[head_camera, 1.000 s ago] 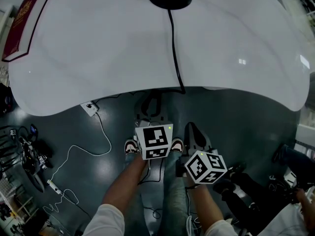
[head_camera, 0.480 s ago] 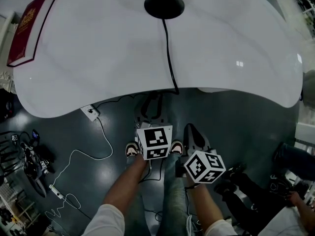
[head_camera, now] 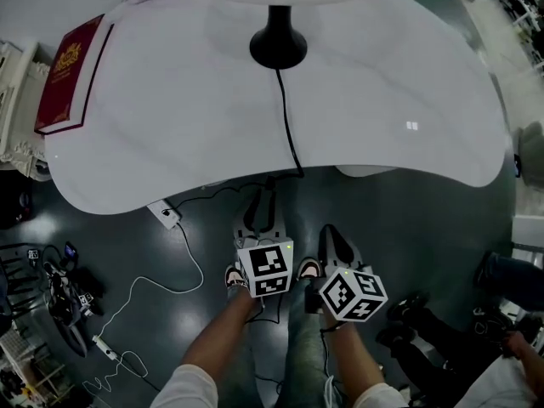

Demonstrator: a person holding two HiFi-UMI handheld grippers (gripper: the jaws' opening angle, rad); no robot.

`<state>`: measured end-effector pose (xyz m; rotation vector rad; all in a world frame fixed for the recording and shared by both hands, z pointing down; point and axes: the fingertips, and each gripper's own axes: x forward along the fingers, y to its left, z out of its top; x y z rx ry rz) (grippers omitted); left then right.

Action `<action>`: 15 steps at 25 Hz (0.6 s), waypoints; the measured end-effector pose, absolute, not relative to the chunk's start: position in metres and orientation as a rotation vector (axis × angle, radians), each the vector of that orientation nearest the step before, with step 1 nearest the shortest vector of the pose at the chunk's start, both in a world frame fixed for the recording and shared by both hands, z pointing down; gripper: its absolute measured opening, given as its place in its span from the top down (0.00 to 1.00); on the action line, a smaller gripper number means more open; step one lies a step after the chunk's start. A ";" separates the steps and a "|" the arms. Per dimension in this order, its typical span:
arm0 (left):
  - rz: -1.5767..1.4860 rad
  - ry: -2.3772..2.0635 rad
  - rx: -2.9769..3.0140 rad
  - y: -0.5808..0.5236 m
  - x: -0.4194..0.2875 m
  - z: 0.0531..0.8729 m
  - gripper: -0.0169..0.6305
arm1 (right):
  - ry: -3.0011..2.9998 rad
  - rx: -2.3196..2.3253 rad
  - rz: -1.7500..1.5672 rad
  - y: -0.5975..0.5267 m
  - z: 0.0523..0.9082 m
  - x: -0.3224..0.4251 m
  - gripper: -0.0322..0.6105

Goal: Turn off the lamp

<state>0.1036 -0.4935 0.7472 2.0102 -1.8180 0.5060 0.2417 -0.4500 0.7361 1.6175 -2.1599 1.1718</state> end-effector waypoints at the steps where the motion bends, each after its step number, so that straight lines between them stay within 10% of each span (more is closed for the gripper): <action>1: 0.506 -1.807 2.009 -0.488 0.105 0.745 0.81 | -2.157 1.618 1.174 -0.448 0.734 0.242 0.95; 15: 0.496 -1.690 2.036 -0.435 0.120 0.680 0.96 | -2.144 1.628 1.106 -0.427 0.679 0.240 0.95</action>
